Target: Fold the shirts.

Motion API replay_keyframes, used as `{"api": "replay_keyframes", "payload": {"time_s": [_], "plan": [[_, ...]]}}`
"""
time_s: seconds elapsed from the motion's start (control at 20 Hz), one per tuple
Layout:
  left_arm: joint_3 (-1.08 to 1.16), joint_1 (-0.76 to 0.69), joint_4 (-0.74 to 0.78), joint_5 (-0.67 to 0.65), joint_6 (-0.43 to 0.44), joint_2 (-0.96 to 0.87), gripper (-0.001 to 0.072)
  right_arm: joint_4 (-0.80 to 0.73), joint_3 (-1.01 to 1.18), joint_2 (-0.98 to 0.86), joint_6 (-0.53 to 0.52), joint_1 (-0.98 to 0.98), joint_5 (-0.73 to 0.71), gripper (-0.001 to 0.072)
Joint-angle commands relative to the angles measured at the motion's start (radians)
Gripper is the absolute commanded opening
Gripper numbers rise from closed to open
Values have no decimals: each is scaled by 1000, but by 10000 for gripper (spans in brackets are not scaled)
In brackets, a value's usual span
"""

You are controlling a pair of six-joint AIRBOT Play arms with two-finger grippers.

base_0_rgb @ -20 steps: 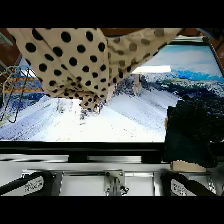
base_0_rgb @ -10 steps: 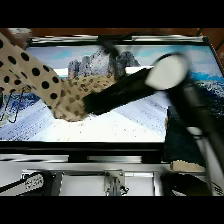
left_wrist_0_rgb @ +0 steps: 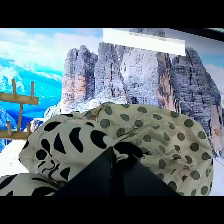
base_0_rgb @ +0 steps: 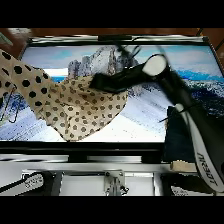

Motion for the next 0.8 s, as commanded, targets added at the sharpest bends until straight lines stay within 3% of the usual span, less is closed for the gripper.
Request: {"api": "replay_keyframes", "payload": {"time_s": [0.0,0.15,0.4,0.5,0.75], "plan": [[-3,-18,-3,-10,3,3,42,-117,6,-43,65,-283,-47,661],[-3,-82,-5,-10,9,6,42,-152,6,-169,97,-397,-32,661],[-3,-166,-1,-10,23,6,43,-140,6,-396,106,-346,-35,661],[-3,-179,-1,-10,41,7,42,-84,6,-465,87,-298,-48,661],[-3,-230,-1,-10,64,9,42,104,6,-521,62,-209,-240,661]]}}
